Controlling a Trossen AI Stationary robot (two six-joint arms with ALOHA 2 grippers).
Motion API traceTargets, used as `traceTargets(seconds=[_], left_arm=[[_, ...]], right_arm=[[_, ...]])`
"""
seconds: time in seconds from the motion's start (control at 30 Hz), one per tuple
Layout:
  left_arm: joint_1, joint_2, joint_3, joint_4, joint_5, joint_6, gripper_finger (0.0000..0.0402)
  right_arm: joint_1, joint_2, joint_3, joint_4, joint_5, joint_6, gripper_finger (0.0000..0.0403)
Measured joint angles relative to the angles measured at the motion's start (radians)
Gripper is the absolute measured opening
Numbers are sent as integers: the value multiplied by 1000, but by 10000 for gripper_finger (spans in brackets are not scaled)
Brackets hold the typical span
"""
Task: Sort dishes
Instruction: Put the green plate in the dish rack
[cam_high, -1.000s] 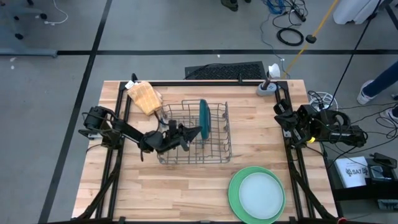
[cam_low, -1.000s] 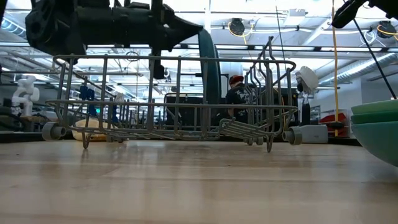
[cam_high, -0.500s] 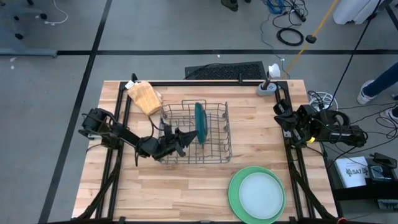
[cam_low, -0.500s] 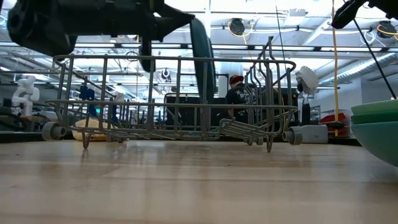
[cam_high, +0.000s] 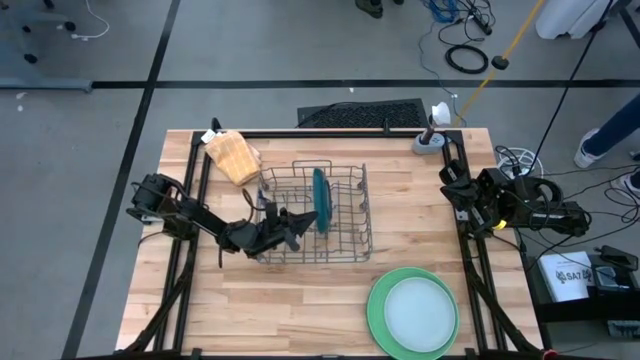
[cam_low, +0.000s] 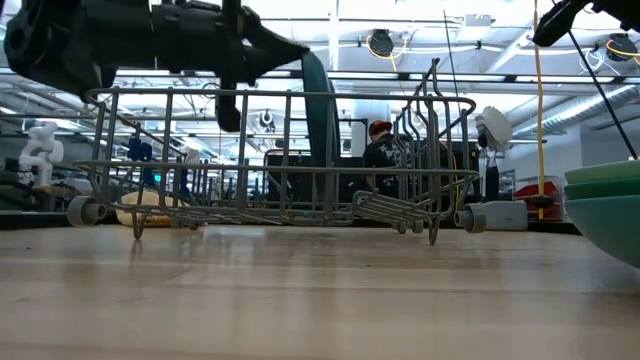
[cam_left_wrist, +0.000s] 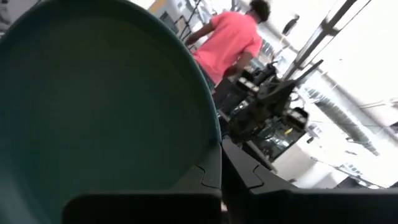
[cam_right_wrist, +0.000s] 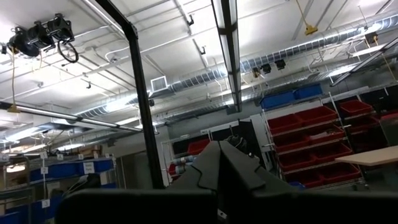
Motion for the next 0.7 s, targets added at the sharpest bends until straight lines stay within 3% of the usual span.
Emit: traceTargets(seconds=[0.2, 0.47, 0.7], left_arm=[[4, -1, 0, -27, -3, -16, 14], [2, 0, 0, -105, -29, -15, 89], [-11, 0, 0, -105, 13, 55, 150]], right_arm=[[0, 0, 0, 0, 0, -1, 0], [0, 0, 0, 0, 0, -1, 0], [0, 0, 0, 0, 0, -1, 0]])
